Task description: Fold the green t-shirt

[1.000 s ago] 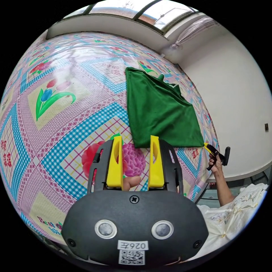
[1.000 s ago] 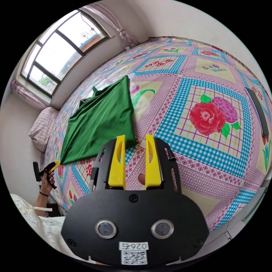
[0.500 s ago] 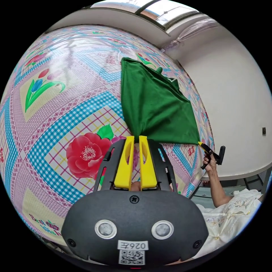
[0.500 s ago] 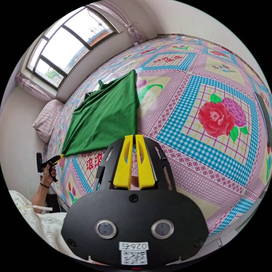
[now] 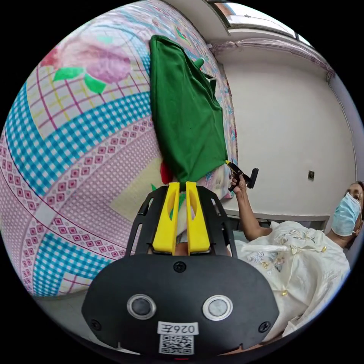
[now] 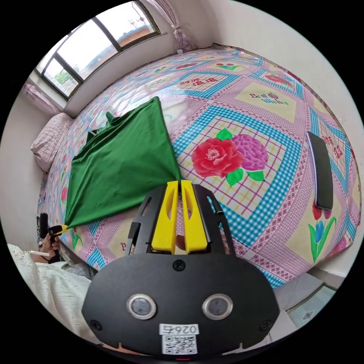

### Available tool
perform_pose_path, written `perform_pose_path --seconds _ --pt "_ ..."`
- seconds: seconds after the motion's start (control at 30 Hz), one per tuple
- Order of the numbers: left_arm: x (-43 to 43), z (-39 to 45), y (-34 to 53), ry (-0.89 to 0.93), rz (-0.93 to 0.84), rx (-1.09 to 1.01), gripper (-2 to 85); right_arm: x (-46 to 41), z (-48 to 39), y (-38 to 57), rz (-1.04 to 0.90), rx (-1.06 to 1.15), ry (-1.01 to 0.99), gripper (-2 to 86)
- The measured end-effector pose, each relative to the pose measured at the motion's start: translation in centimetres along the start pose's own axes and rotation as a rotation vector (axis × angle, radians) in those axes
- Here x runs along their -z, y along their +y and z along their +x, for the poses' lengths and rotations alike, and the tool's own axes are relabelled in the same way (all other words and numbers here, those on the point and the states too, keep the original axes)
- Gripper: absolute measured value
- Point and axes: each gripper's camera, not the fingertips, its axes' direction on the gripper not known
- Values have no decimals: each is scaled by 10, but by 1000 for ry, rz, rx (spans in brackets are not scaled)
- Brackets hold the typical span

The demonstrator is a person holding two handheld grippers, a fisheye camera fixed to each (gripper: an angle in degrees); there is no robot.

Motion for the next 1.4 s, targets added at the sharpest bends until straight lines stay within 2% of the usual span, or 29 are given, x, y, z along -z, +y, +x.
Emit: perform_pose_path --seconds 0.07,0.2,0.27,0.4,0.47,0.6,0.67,0.83,1.03,1.27,1.4 --pt "-21 3 17 92 -78 6 37 -1 33 -9 -29 5 10 -12" --pt "-29 6 32 164 -139 17 51 -6 82 -30 -25 -42 -52 11" --pt "-13 9 38 148 -145 2 78 -3 98 -42 -8 -59 -78 81" --pt "35 17 34 20 -57 -50 83 21 93 -29 48 -85 45 105" --pt "68 21 15 -84 33 -103 86 46 70 8 159 -116 42 83" --pt "89 28 -41 -189 44 -247 104 69 18 87 306 -205 -77 63" --pt "82 38 -85 -246 -41 -374 133 66 -23 143 348 -288 -182 48" --pt "57 61 -149 -334 -156 -616 157 47 -110 233 404 -364 -291 1" --pt "16 78 -188 -413 -297 -811 166 45 -184 282 498 -418 -272 9" --pt "-30 80 -215 -433 -436 -850 181 26 -219 266 328 -377 -134 51" --pt "-44 82 -222 -430 -461 -837 183 -1 -204 254 246 -413 -184 60"
